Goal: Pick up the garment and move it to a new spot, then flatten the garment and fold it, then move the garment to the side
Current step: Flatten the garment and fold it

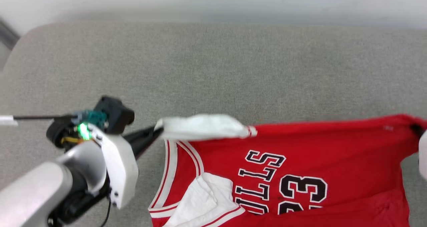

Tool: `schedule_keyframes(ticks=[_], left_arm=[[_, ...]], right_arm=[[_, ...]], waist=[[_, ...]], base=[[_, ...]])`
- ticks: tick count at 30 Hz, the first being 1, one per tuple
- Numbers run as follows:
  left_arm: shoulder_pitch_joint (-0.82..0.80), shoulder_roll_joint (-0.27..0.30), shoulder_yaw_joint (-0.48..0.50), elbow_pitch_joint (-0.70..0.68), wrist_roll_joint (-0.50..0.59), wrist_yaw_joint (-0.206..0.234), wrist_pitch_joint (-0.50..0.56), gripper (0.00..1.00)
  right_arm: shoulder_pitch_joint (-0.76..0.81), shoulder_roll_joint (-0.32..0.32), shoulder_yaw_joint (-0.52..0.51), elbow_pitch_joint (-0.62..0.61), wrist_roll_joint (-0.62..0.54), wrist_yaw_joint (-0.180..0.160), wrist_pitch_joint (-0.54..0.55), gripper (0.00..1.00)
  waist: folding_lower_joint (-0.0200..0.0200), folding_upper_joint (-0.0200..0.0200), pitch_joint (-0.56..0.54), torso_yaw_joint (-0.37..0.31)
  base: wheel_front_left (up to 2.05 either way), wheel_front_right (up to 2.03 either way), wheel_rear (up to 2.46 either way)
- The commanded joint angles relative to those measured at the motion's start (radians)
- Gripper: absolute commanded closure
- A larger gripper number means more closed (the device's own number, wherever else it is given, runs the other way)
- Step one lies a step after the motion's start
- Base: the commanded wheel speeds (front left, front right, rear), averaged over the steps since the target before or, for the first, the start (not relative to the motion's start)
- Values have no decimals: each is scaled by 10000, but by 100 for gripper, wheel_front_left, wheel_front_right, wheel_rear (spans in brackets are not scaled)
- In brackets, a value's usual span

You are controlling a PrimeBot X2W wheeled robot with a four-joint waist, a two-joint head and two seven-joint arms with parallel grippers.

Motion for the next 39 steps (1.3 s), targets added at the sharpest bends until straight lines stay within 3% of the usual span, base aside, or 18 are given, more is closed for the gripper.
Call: schedule_keyframes(ticks=[1, 6, 13, 20, 27, 28, 29, 30, 31, 32, 36, 39], left_arm=[[372, 99, -62, -134, -65, 133, -90, 100], [1740, 492, -286, -576, -579, 548, -347, 100], [2736, 758, -836, -466, -681, 645, -234, 100], [3013, 234, -1419, 394, -380, 515, -255, 100], [2793, -485, -1837, 1562, -91, 120, -323, 100], [2783, -573, -1892, 1703, -67, 76, -332, 100], [2787, -661, -1932, 1829, -63, 19, -343, 100], [2790, -743, -1962, 1954, -100, -28, -330, 74], [2780, -796, -1977, 2039, -118, -57, -346, 21], [2772, -833, -1987, 2114, -122, -93, -384, 0], [2666, -989, -1806, 2276, 67, -65, -907, 0], [2526, -1167, -1439, 2192, 375, 265, -1755, 0]], right_arm=[[478, 102, -167, -173, 0, -8, -90, 100], [2264, 467, -586, -831, 44, -8, 22, 100], [3430, 389, -450, -1112, 140, -8, 301, 100], [3831, -37, 111, -872, -72, -8, 299, 100], [3552, 25, 600, -160, 316, -8, -5, 100], [3494, 61, 664, -78, 371, -8, -86, 95], [3429, 91, 720, -23, 415, -8, -185, 55], [3363, 145, 730, 53, 478, -8, -268, 0], [3344, 193, 784, 77, 550, -7, -337, 0], [3359, 234, 818, 106, 663, -7, -367, 0], [3311, 180, 580, -78, 1017, -7, -441, 0], [3229, 205, 242, -441, 1249, -7, -469, 0]], waist=[[1, 0, -248, 31], [1, 0, -469, 83], [1, 0, -634, 95], [1, 0, -623, 60], [1, 0, -560, 24], [1, 0, -562, 13], [1, 0, -558, 7], [1, 0, -560, 3], [1, 0, -574, 2], [1, 0, -596, 0], [1, 0, -745, -1], [1, 0, -938, -29]], base=[[0, 0, 0], [0, 0, 0], [0, 0, 0], [0, 0, 0], [0, 0, 0], [0, 0, 0], [0, 0, 0], [0, 0, 0], [0, 0, 0], [0, 0, 0], [0, 0, 0], [0, 0, 0]])
